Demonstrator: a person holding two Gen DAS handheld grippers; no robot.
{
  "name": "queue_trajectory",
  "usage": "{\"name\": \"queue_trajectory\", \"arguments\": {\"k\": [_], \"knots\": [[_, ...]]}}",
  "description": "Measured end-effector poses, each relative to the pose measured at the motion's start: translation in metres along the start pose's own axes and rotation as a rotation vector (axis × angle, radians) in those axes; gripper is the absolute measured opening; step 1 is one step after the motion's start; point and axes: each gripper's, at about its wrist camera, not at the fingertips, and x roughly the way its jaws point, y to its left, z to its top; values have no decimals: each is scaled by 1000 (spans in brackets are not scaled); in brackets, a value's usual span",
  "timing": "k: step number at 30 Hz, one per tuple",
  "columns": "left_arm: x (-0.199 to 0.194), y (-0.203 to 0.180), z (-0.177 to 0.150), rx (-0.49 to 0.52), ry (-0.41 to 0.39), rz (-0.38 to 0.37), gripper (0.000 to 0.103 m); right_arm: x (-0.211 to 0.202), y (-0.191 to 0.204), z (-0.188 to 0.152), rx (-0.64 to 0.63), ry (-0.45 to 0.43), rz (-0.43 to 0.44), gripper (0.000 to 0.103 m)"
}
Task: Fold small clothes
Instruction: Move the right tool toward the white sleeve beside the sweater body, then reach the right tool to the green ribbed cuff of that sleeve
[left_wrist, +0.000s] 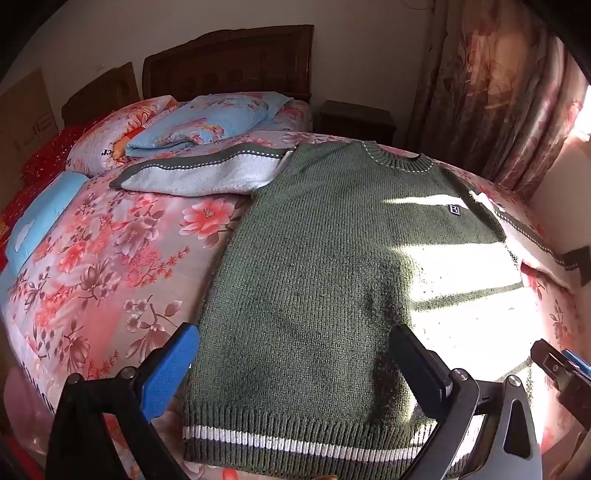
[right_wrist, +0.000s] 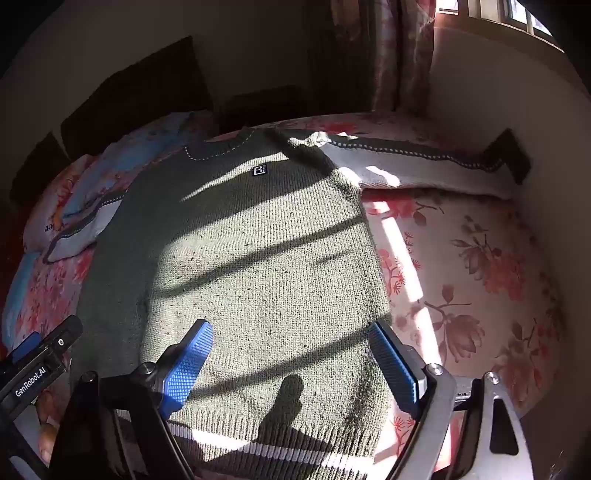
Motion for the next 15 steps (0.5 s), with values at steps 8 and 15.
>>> {"name": "queue_trajectory", "arguments": {"k": [8, 15], "knots": [[4, 4, 13, 25, 23, 32, 103, -14, -102, 36, 318, -111, 126, 85], [11, 4, 29, 68, 34, 63, 103, -16, -220, 44, 616, -229, 78, 85]]}}
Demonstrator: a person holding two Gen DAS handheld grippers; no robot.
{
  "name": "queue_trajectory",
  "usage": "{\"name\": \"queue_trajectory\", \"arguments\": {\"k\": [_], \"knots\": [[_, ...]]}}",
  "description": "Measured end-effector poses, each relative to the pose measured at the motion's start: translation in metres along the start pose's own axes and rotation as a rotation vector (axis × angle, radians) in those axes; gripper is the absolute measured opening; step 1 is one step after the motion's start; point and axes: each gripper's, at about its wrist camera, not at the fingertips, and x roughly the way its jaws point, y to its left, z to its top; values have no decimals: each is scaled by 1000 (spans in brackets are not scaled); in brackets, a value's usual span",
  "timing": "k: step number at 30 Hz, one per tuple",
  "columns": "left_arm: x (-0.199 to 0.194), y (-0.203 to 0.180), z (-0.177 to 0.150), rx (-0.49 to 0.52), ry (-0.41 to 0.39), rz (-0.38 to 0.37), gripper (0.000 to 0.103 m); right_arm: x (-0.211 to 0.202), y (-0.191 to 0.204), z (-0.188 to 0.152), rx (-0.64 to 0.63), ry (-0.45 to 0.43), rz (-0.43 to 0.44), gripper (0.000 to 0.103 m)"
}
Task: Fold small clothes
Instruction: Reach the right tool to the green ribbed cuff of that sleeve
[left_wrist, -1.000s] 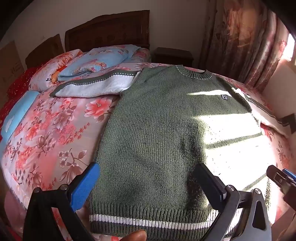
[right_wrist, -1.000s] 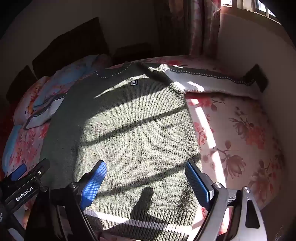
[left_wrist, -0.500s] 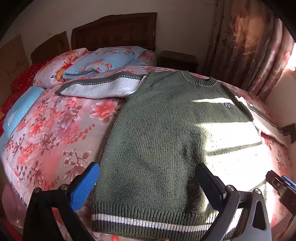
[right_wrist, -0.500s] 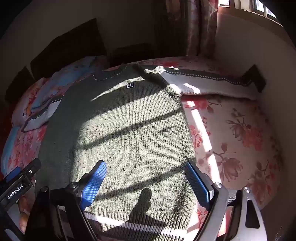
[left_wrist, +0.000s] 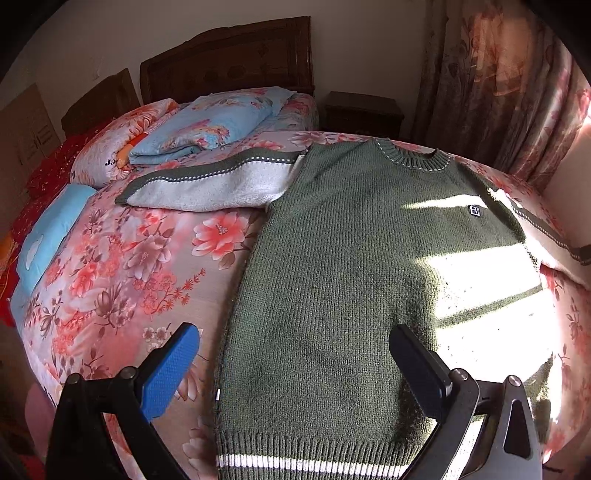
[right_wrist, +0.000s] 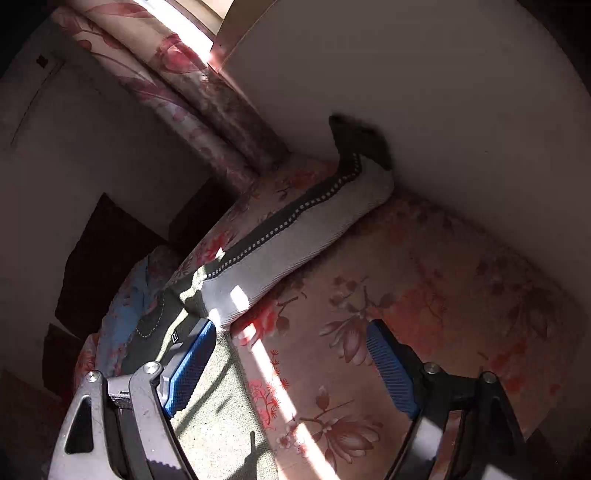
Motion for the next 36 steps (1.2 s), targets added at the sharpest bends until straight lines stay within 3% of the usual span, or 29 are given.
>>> {"name": "queue_trajectory", "arguments": {"k": [8, 15, 20, 25, 30, 36], "knots": [[12, -16, 12, 63, -3, 39, 103, 12, -33, 21, 32, -17, -100, 85], [25, -17, 25, 46, 6, 57, 103, 25, -39, 30, 12, -52, -179, 85], [34, -14, 31, 19, 24, 17, 103, 35, -31, 31, -5, -33, -181, 85], [34, -17, 34, 22, 4, 23, 103, 36, -4, 25, -77, -22, -176, 85], [36, -18, 35, 22, 5, 17, 103, 38, 31, 9, -166, 48, -95, 85], [35, -16, 35, 21, 2, 20, 103, 52, 90, -36, -271, 227, 103, 85]]}}
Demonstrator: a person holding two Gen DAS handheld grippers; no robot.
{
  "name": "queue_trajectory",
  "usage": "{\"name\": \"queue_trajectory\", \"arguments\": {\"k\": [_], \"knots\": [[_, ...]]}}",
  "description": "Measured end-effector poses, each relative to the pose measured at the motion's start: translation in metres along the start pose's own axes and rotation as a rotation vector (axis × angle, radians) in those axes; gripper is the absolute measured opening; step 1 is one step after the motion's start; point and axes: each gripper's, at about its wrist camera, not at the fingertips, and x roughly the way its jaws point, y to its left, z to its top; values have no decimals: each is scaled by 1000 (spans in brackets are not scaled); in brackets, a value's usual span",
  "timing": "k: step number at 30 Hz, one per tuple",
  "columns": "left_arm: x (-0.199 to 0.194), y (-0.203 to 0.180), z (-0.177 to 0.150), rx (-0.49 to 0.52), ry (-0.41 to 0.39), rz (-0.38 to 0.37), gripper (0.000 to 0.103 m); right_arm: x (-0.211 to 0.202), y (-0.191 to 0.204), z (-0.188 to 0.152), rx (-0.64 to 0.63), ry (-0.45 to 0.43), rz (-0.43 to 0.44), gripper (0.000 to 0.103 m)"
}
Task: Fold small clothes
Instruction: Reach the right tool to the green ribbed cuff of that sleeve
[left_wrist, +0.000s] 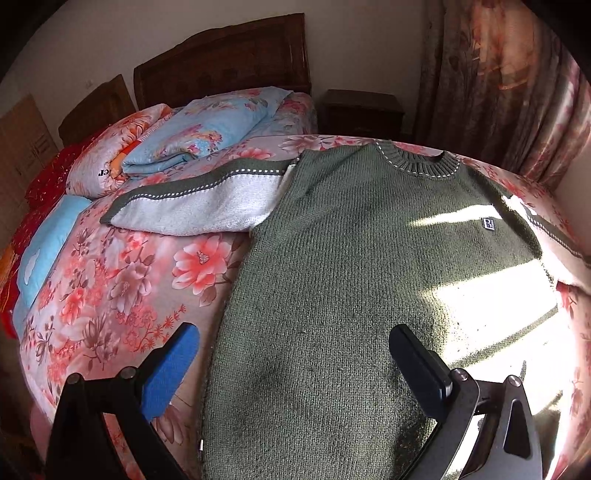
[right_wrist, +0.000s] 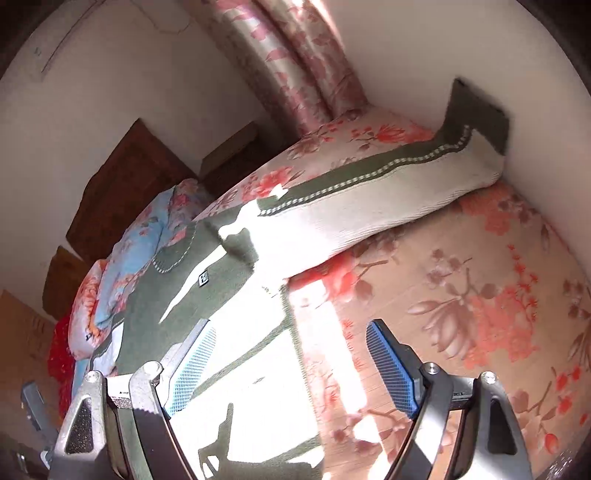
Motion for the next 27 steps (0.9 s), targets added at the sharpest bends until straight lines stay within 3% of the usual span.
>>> {"name": "queue_trajectory", "arguments": {"k": [3, 6, 16, 27], "knots": [[-2, -2, -1, 12, -9, 15, 103, 13, 35, -14, -110, 47, 5, 85], [-4, -3, -2, 25, -17, 20, 103, 20, 46, -23, -150, 71, 2, 85], [-2, -12, 0, 47, 14, 21, 103, 15, 0, -20, -17, 65, -39, 85], [-5, -25, 1, 61, 22, 12, 103, 5, 1, -13, -57, 31, -82, 85]]}}
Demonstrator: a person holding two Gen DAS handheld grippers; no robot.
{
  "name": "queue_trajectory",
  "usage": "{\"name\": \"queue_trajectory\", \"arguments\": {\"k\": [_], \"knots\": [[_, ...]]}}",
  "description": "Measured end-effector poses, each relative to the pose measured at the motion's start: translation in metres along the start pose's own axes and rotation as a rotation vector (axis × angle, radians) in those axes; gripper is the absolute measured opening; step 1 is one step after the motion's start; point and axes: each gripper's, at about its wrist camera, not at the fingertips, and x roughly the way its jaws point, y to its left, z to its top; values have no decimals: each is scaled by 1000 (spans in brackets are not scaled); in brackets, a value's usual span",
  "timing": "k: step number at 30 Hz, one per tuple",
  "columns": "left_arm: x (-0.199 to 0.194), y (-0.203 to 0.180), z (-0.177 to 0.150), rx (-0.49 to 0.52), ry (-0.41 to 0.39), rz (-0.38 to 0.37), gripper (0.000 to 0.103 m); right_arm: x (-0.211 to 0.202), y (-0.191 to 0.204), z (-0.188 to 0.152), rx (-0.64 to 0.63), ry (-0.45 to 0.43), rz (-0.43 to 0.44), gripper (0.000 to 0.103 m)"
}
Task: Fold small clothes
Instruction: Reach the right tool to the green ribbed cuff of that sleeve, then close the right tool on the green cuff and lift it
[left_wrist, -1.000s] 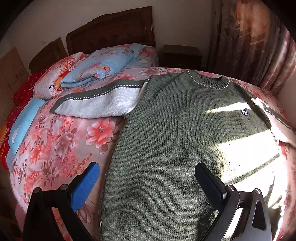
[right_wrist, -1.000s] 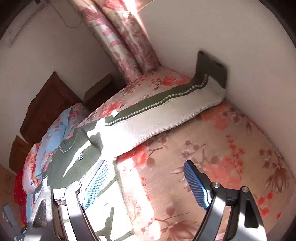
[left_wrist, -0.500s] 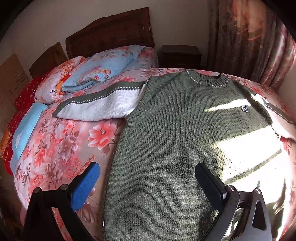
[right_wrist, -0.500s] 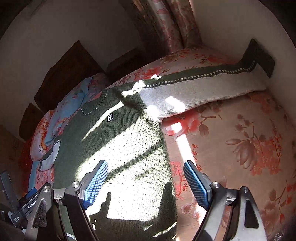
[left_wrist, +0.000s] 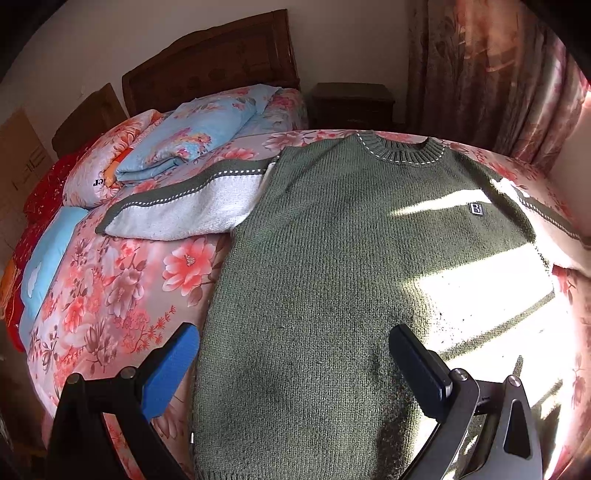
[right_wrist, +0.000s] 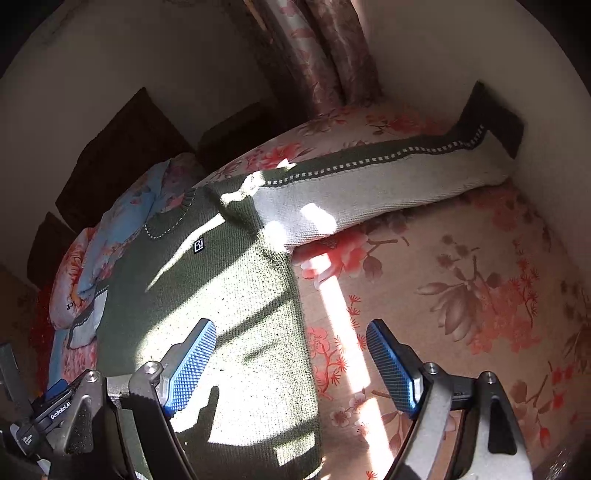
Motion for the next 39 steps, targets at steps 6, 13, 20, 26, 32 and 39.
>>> {"name": "queue_trajectory", "arguments": {"k": [6, 13, 20, 26, 32, 39], "knots": [[13, 5, 9, -26, 90, -104, 103, -17, -40, 21, -47, -195, -310, 83], [26, 21, 24, -99, 82, -57, 103, -7, -113, 64, -31, -183, -503, 82], [32, 23, 34, -104, 72, -24, 103, 4, -141, 87, 17, -205, -533, 73], [49, 23, 47, -117, 85, 12, 103, 14, -155, 92, 35, -208, -559, 69], [65, 20, 59, -116, 99, 32, 103, 33, -157, 105, 34, -200, -565, 53], [79, 16, 68, -116, 116, 49, 103, 48, -156, 119, 20, -230, -539, 37]]}}
